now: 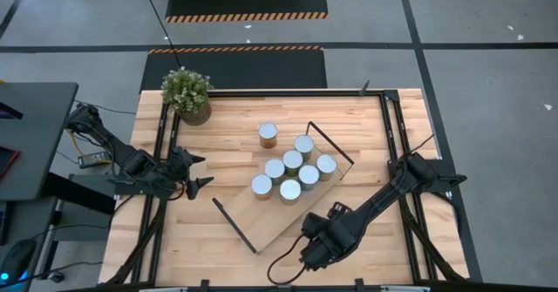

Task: Pick and place cans onto a shelf
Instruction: Put the canned tomatoes on the shelf

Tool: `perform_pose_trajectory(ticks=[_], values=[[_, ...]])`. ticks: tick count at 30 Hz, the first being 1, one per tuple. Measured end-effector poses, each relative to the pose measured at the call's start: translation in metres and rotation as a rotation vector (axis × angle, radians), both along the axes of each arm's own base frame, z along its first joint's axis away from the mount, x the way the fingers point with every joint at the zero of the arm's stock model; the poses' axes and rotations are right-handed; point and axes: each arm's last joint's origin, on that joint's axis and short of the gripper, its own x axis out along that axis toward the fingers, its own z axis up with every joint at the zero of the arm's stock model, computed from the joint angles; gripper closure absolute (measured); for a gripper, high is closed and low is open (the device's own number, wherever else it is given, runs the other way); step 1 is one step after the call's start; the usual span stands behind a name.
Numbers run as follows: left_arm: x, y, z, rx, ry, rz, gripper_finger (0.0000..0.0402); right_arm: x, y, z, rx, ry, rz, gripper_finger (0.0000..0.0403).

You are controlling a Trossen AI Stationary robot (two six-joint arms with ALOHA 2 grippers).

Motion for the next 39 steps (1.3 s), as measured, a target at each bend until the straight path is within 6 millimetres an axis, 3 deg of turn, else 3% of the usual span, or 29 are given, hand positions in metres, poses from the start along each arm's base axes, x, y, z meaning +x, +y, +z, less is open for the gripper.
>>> perform_pose_trajectory(ticks=[10,17,31,39], values=[[0.0,0.0,0.0,-0.001,0.0,0.0,0.0002,-0.01,-0.006,-0.022,0.068,0.062,-0.116,0.0032],[0.0,0.0,0.0,-0.001,0.0,0.0,0.0002,-0.012,-0.006,-0.025,0.099,0.106,-0.144,0.0023],[0.0,0.0,0.0,-0.002,-0.001,0.0,0.0002,-0.017,-0.008,-0.031,0.12,0.166,-0.129,0.007],[0.0,0.0,0.0,-0.002,-0.001,0.0,0.0002,-0.012,-0.012,-0.022,0.085,0.156,-0.094,0.0066]])
